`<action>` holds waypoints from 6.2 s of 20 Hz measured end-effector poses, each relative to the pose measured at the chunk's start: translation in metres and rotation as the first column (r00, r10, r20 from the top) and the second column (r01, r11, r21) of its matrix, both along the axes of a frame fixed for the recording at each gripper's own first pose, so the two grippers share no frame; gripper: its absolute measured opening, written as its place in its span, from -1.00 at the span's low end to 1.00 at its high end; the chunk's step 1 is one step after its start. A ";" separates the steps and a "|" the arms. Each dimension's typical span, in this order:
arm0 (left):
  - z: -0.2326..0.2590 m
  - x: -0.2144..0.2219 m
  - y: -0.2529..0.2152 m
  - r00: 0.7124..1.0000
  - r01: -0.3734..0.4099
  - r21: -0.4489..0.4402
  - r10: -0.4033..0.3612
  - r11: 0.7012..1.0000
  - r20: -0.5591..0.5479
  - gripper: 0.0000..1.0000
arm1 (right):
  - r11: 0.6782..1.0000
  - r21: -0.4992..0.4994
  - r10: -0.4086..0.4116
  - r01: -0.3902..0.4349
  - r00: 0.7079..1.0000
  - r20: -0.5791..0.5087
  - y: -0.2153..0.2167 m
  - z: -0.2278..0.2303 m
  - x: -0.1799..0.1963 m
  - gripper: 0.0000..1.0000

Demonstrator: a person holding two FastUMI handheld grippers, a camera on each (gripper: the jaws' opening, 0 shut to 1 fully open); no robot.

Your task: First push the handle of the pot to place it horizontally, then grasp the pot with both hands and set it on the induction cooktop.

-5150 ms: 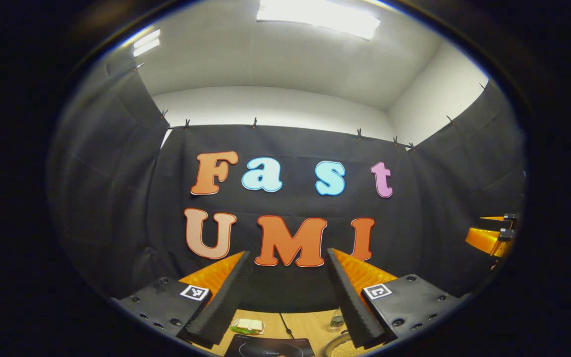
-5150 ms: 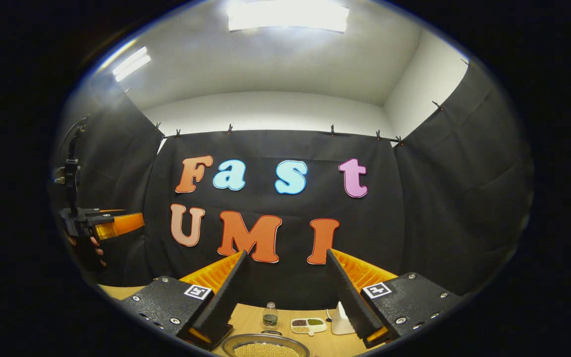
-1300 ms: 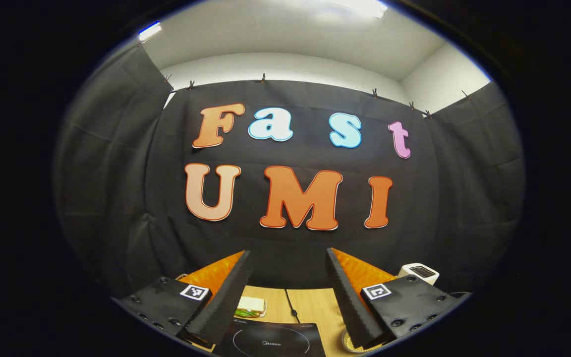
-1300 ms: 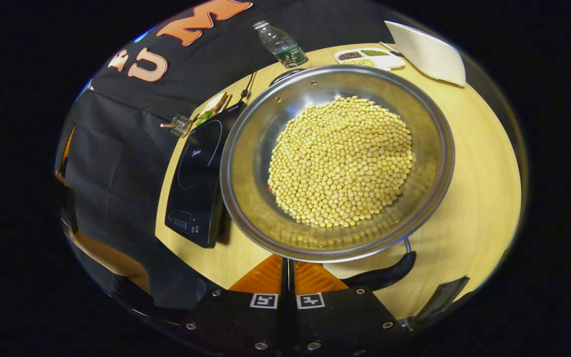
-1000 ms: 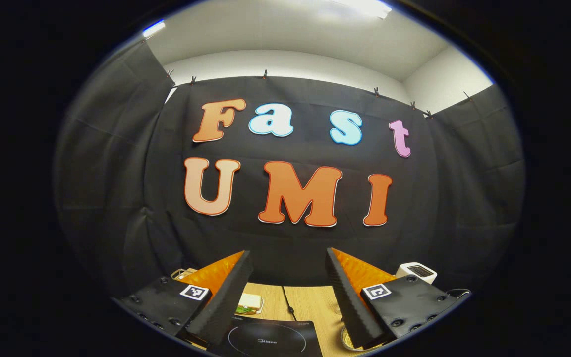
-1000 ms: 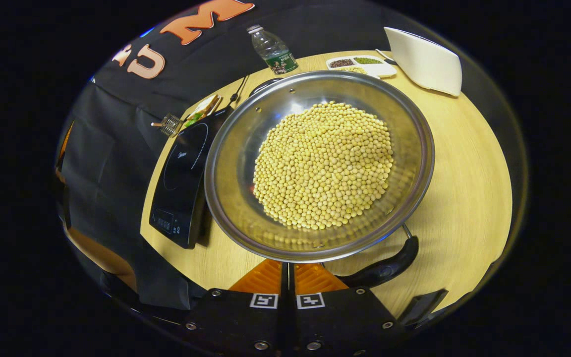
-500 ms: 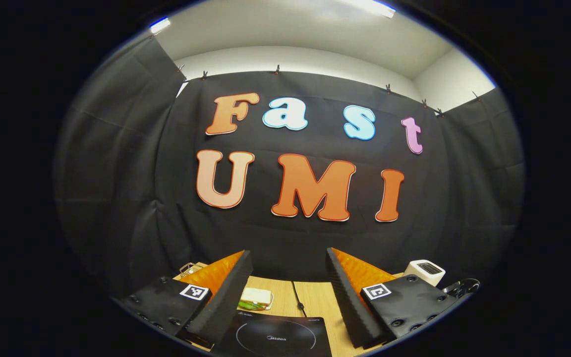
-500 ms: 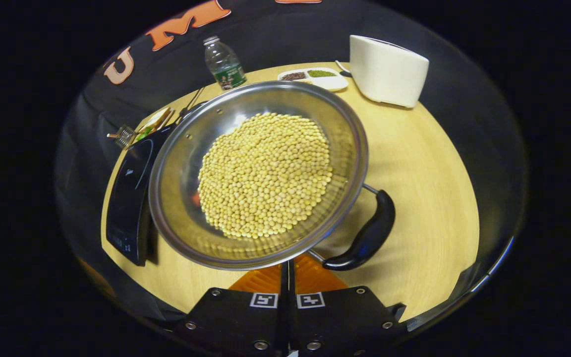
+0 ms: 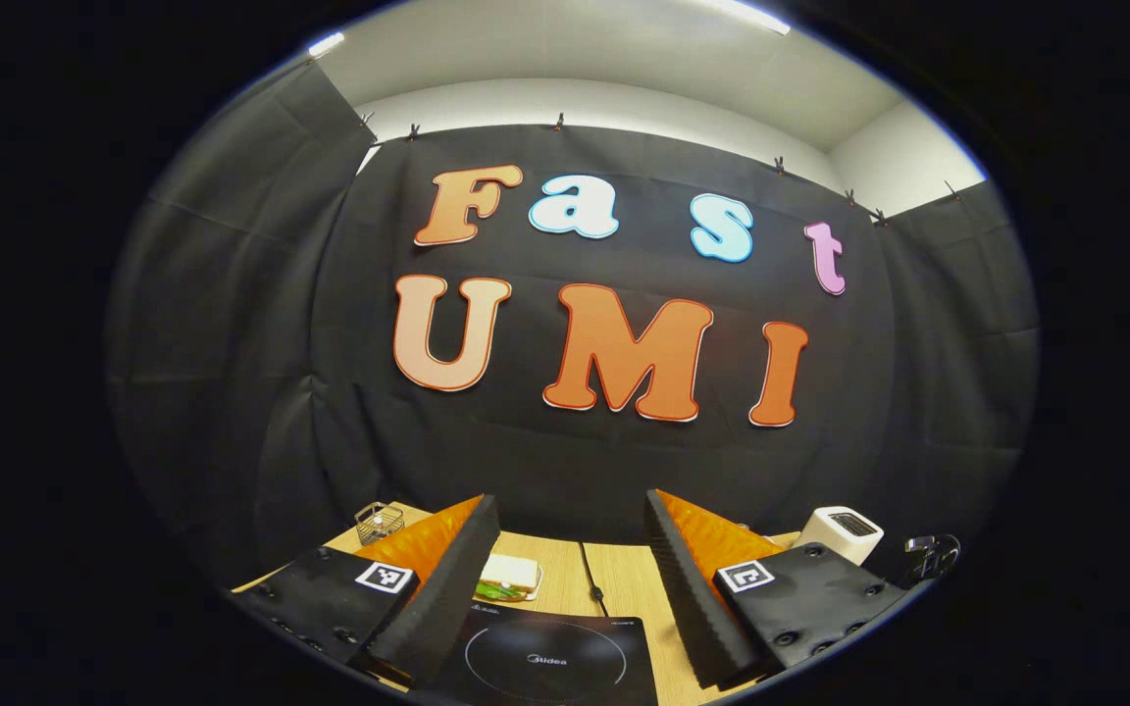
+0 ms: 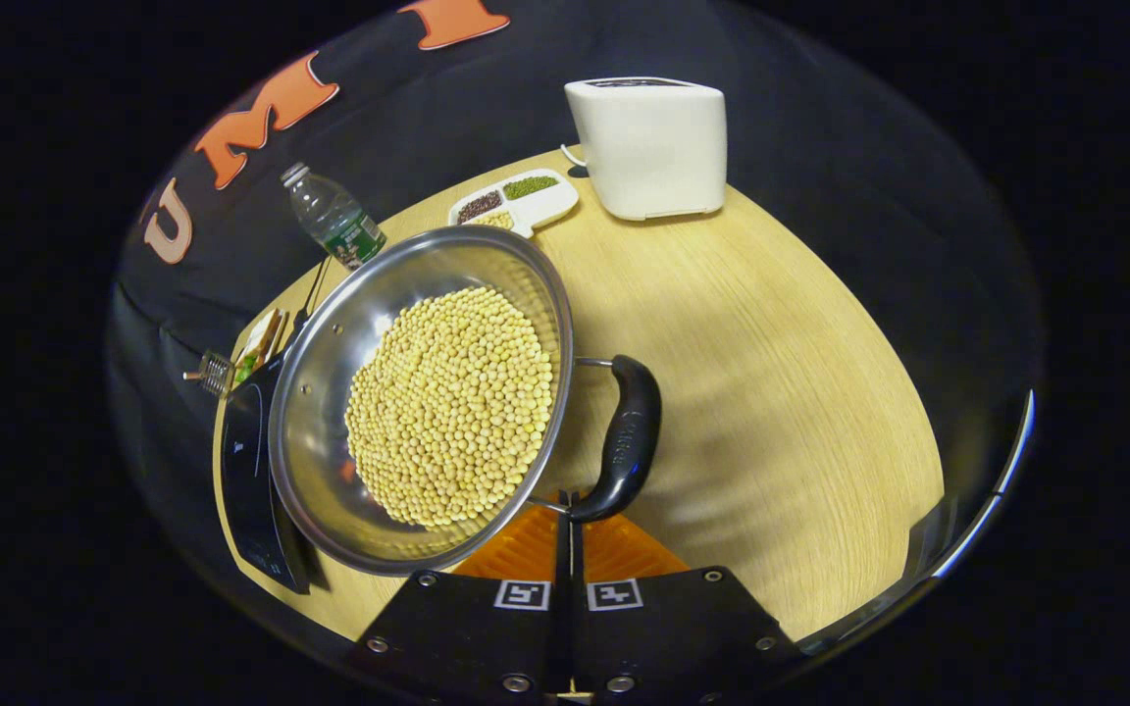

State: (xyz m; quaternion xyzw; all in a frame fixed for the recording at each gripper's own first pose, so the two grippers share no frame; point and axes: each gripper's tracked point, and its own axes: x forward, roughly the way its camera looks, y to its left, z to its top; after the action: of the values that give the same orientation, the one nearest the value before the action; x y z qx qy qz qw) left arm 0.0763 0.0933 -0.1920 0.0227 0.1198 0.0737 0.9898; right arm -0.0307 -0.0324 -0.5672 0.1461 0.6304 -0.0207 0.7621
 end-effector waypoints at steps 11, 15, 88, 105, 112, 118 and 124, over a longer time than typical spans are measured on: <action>-0.020 -0.007 0.010 0.998 0.006 0.031 -0.005 0.999 -0.057 0.94 | 0.996 -0.048 -0.075 0.077 0.996 0.043 -0.024 -0.008 0.047 -1.00; -0.005 -0.013 0.012 1.000 0.017 0.077 -0.015 0.997 -0.017 0.94 | 0.995 -0.060 -0.074 0.078 0.995 0.066 -0.030 -0.010 0.061 -1.00; -0.419 0.035 -0.166 0.751 0.126 0.038 -0.071 0.991 -0.656 0.48 | 0.944 -0.324 0.143 -0.061 0.961 0.236 -0.029 -0.028 0.141 0.28; -0.325 0.023 -0.102 0.792 0.114 0.067 -0.050 0.991 -0.609 0.51 | 0.948 -0.311 0.177 -0.071 0.928 0.328 0.037 0.060 0.133 0.27; -0.281 0.013 -0.036 0.822 0.058 0.093 0.005 0.994 -0.569 0.45 | 0.952 -0.281 0.226 -0.122 0.899 0.375 0.104 0.092 0.141 0.27; -0.260 0.001 0.026 0.831 -0.013 0.103 0.068 0.995 -0.552 0.43 | 0.941 -0.275 0.296 -0.197 0.873 0.388 0.167 0.103 0.144 0.19; -0.237 -0.010 0.083 0.835 -0.072 0.143 0.138 0.987 -0.533 0.50 | 0.935 -0.246 0.339 -0.256 0.850 0.403 0.230 0.110 0.148 0.19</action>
State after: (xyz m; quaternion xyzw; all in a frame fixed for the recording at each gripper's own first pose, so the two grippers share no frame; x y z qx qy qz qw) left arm 0.0665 0.1759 -0.4289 0.0939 0.3905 0.1255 0.9071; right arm 0.1173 0.1978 -0.4577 -0.0234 0.4525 0.0732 0.8884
